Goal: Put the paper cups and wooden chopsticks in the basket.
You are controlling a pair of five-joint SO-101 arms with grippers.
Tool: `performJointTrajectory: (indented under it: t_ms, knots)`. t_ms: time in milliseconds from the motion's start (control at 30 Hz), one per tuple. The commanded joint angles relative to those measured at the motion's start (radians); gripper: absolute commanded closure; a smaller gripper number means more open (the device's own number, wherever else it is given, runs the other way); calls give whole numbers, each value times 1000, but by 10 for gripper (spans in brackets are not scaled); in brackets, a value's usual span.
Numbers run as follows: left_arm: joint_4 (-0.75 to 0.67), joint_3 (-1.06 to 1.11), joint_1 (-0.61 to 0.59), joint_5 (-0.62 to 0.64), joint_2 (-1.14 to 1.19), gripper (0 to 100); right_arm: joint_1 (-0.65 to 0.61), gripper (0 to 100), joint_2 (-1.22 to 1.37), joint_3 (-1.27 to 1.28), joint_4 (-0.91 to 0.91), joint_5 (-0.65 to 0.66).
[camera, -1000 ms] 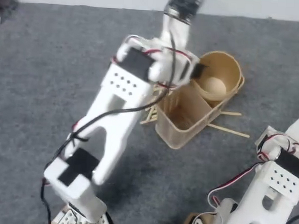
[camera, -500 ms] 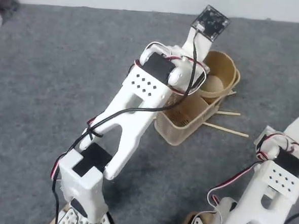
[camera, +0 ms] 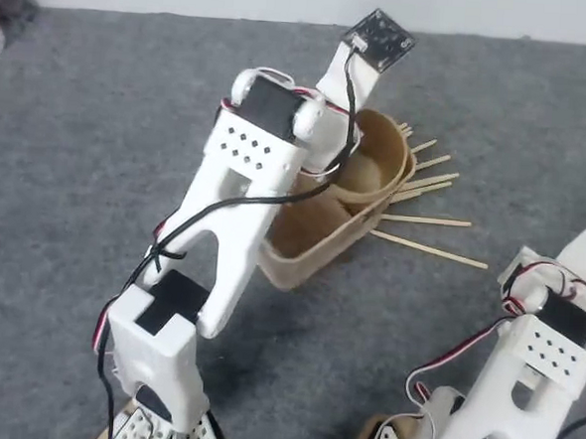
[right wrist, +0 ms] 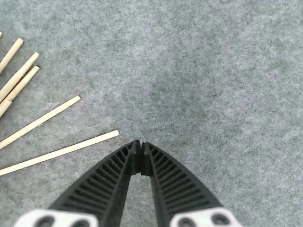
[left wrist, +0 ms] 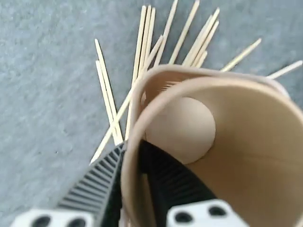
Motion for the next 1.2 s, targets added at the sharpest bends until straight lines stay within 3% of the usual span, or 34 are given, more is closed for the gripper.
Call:
performJointTrajectory:
  t_ms: [0, 367, 567, 833, 1167]
  knots:
    - [38, 8, -81, -35, -118, 991, -15, 992, -19, -6, -18, 17]
    - [38, 170, -408, -181, -385, 991, -15, 992, -18, -6, -18, 17]
    - [31, 337, -465, -221, -433, 991, -15, 992, -18, -6, -18, 17]
    - [-3, 354, -479, -218, -391, 991, -15, 992, -25, 12, -31, 20]
    - [-44, 260, -681, -262, -301, 989, -27, 992, -25, 37, -68, 54]
